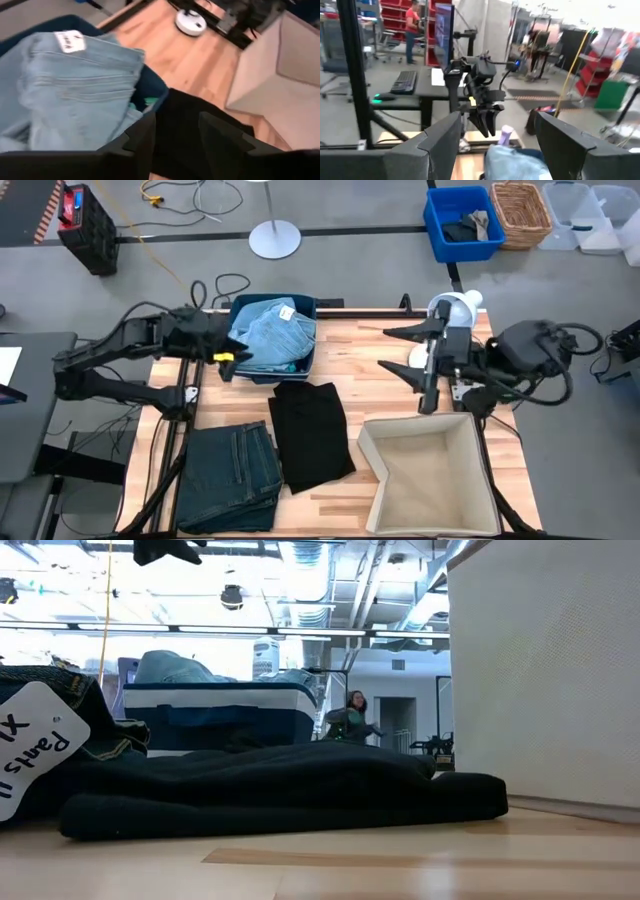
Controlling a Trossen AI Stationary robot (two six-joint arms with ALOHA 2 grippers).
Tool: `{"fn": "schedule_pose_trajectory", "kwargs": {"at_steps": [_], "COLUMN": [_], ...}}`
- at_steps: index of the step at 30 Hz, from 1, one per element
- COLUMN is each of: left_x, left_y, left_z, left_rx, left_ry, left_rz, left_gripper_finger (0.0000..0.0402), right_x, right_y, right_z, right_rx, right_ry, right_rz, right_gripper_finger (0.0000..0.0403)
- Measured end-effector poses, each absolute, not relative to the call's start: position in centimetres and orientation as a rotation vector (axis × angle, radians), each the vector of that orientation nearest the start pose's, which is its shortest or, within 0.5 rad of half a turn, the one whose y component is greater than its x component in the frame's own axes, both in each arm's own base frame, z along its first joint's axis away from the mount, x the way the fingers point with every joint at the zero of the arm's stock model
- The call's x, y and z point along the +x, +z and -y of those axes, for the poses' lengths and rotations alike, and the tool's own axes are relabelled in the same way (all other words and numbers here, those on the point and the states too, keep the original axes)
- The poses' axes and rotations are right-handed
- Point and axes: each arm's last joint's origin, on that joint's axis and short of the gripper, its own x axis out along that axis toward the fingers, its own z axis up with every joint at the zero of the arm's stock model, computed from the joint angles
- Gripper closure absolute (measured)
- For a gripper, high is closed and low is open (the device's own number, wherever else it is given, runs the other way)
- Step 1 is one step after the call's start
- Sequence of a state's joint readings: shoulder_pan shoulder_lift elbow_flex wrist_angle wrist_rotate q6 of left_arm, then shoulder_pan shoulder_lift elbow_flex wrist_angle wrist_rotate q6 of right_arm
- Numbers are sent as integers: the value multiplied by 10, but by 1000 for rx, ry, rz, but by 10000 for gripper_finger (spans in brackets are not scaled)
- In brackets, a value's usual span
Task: Sort clothes
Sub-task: Put the black shirt into the white laundry organizer
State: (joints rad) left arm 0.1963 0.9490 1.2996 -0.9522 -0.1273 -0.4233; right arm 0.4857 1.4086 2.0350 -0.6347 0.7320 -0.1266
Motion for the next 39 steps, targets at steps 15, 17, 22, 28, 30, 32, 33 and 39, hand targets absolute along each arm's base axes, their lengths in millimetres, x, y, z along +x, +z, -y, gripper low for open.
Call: {"fn": "schedule_pose_trajectory", "kwargs": {"at_steps": [15,17,22,28,30,32,33,39], "left_x": [219,226,242,264,275,286,292,319], "left_y": [338,335,321,299,290,280,276,237], "left_z": [17,23,41,64,71,76,77,81], "left_rx": [-389,-405,-399,-347,-311,-280,-261,-194], "left_ry": [229,217,178,126,111,105,103,132], "left_rz": [-847,-840,-901,-962,-961,-954,-949,-1011], "left_gripper_finger": [264,264,264,264,264,264,264,258], "right_x": [298,314,336,331,323,314,310,283], "right_y": [502,491,475,483,492,502,507,530], "right_z": [-81,-79,-75,-73,-70,-68,-66,-64], "right_rx": [-11,4,34,80,105,124,132,162], "right_ry": [-51,-60,-69,-73,-79,-91,-95,-71], "right_rz": [-263,-302,-342,-299,-258,-207,-183,-76], "right_gripper_finger": [133,133,133,133,133,133,133,133]}}
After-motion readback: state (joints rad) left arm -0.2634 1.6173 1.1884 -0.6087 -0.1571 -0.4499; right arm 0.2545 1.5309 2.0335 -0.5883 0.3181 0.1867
